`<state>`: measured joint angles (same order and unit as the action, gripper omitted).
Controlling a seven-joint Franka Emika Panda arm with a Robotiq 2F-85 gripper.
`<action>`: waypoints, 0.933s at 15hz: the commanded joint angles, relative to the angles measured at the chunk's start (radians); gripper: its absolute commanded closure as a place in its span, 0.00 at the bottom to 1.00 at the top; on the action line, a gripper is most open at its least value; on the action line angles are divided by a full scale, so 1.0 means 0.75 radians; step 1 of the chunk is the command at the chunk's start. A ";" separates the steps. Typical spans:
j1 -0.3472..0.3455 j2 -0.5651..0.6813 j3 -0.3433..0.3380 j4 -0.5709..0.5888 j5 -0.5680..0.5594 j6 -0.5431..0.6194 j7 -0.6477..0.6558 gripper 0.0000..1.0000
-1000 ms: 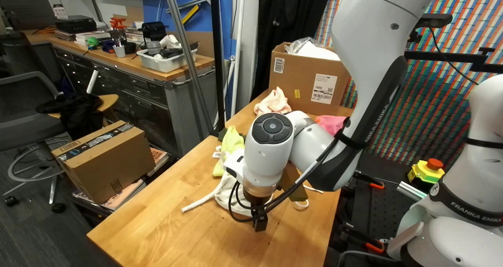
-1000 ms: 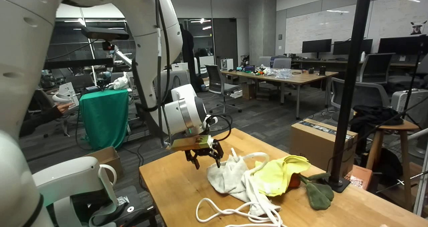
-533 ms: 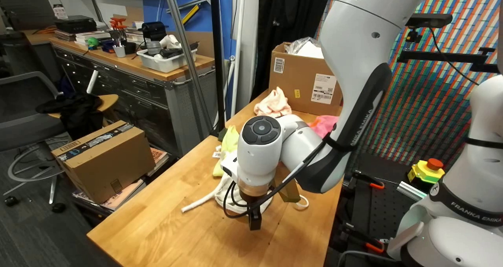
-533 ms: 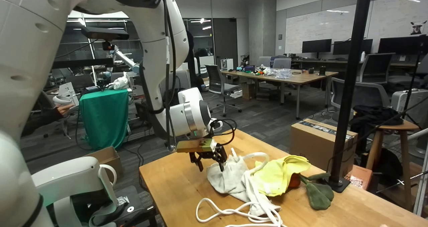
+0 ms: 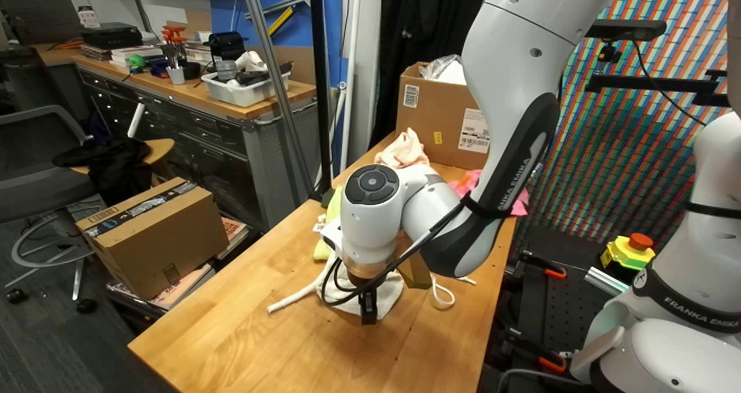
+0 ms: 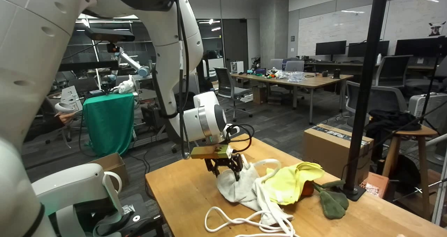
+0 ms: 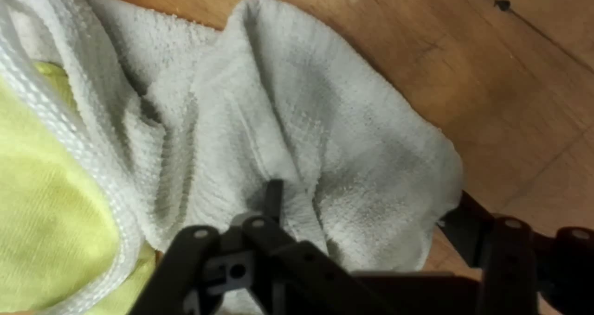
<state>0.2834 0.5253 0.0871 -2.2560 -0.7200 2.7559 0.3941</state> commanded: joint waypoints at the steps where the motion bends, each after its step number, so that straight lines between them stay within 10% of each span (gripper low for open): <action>1: 0.020 0.029 -0.027 0.039 0.117 -0.023 -0.113 0.47; 8: 0.005 0.005 -0.006 0.012 0.315 -0.061 -0.319 0.96; 14: -0.055 -0.012 0.109 -0.016 0.536 -0.143 -0.573 0.97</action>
<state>0.2799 0.5323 0.1158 -2.2594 -0.4021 2.6937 0.0659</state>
